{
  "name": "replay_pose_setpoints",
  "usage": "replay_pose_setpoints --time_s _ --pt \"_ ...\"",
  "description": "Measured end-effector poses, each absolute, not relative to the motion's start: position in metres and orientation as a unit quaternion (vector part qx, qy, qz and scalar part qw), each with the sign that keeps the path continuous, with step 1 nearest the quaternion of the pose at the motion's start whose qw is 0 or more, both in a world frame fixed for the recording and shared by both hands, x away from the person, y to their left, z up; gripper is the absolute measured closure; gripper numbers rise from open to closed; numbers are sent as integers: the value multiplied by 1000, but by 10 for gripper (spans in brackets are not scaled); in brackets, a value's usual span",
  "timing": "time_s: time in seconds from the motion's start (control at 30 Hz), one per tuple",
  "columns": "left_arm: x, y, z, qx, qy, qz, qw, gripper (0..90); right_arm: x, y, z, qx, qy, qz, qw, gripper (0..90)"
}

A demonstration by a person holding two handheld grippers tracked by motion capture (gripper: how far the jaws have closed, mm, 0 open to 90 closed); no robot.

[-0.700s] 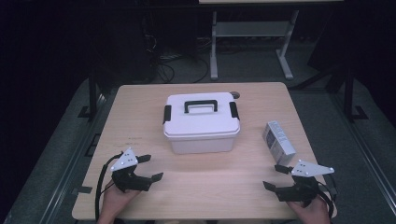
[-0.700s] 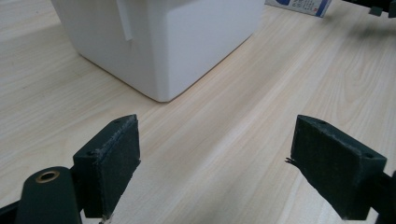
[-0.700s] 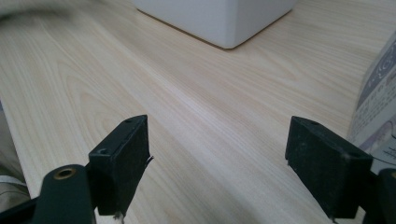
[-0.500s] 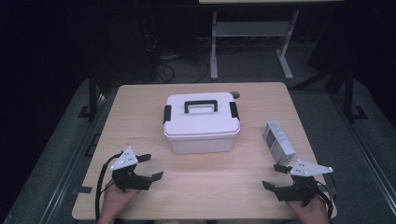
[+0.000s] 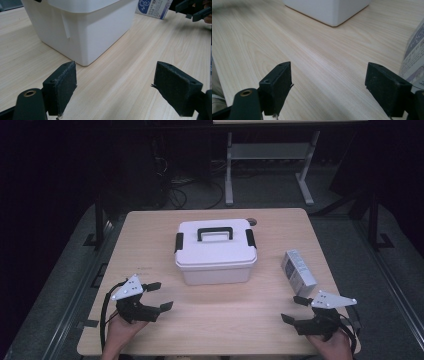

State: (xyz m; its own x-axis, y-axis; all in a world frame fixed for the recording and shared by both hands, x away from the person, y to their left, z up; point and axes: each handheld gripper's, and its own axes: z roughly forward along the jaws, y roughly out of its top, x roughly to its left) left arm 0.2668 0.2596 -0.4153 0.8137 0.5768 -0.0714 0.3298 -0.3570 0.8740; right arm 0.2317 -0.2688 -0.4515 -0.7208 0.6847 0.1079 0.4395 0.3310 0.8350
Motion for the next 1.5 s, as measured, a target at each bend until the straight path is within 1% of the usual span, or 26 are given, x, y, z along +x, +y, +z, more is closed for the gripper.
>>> replay_pose_setpoints --time_s 0.6,0.87,1.37,1.5 --pt "267 260 -398 817 265 115 499 172 231 -269 -451 349 805 459 136 208" --pt "268 256 -381 821 252 112 499 173 231 -269 -451 350 804 461 135 209" --pt "287 240 -347 837 220 98 492 174 231 -270 -451 349 804 462 134 208" --pt "297 234 -337 842 212 85 489 173 231 -270 -451 348 804 462 134 208"
